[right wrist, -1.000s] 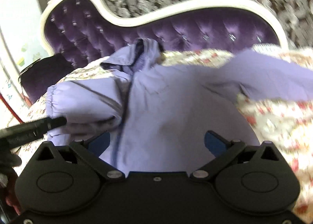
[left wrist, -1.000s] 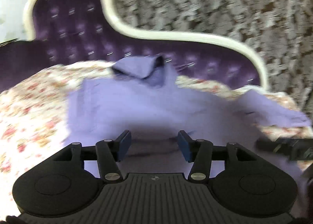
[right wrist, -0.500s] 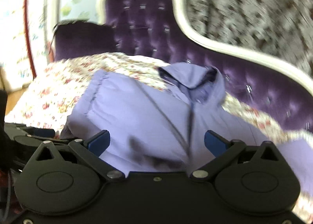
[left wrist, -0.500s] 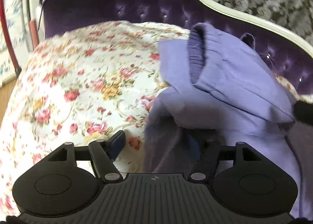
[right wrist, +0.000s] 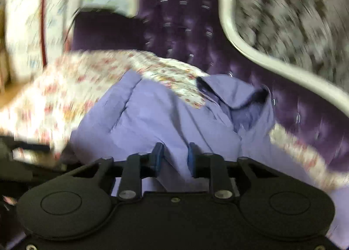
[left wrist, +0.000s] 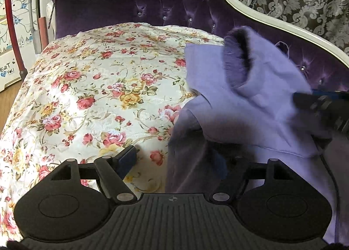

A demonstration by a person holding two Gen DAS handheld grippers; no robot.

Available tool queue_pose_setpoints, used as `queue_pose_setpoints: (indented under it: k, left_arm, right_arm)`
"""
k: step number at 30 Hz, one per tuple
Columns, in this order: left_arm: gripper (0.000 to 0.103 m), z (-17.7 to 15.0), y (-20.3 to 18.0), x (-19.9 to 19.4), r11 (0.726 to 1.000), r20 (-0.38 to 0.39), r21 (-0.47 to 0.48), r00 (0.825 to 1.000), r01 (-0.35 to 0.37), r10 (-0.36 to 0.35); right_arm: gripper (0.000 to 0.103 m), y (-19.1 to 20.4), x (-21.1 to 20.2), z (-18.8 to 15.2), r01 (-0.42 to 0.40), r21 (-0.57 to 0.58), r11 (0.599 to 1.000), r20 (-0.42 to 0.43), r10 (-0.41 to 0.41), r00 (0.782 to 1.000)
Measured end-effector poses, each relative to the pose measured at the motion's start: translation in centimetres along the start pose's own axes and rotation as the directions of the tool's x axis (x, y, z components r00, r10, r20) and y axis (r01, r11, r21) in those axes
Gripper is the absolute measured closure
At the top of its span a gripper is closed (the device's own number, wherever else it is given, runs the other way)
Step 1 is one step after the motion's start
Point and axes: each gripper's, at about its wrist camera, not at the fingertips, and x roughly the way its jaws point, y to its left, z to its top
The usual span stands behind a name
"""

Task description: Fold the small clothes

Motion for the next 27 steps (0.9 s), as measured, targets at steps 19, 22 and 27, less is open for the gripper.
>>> queue_pose_setpoints:
  k: [19,22,27]
  left_arm:
    - [0.029,1.3,1.6,0.2,0.994,-0.028,-0.11,0.999,0.025,-0.028]
    - [0.029,1.4,1.9,0.5,0.993,-0.037,-0.117,0.999,0.028,-0.032]
    - [0.029,1.3,1.7,0.6,0.995,-0.035,-0.1,0.999,0.019,-0.022]
  right_arm:
    - [0.02,-4.5,-3.2,-3.0,0.022,0.052,0.998,0.078,-0.026,0.997]
    - [0.016,-0.8,-1.8,-3.1,0.041,-0.111,0.993,0.096,-0.03,0.995]
    - [0.084,1.4,0.3,-2.9,0.106,-0.253,0.962,0.114,-0.079,0.99]
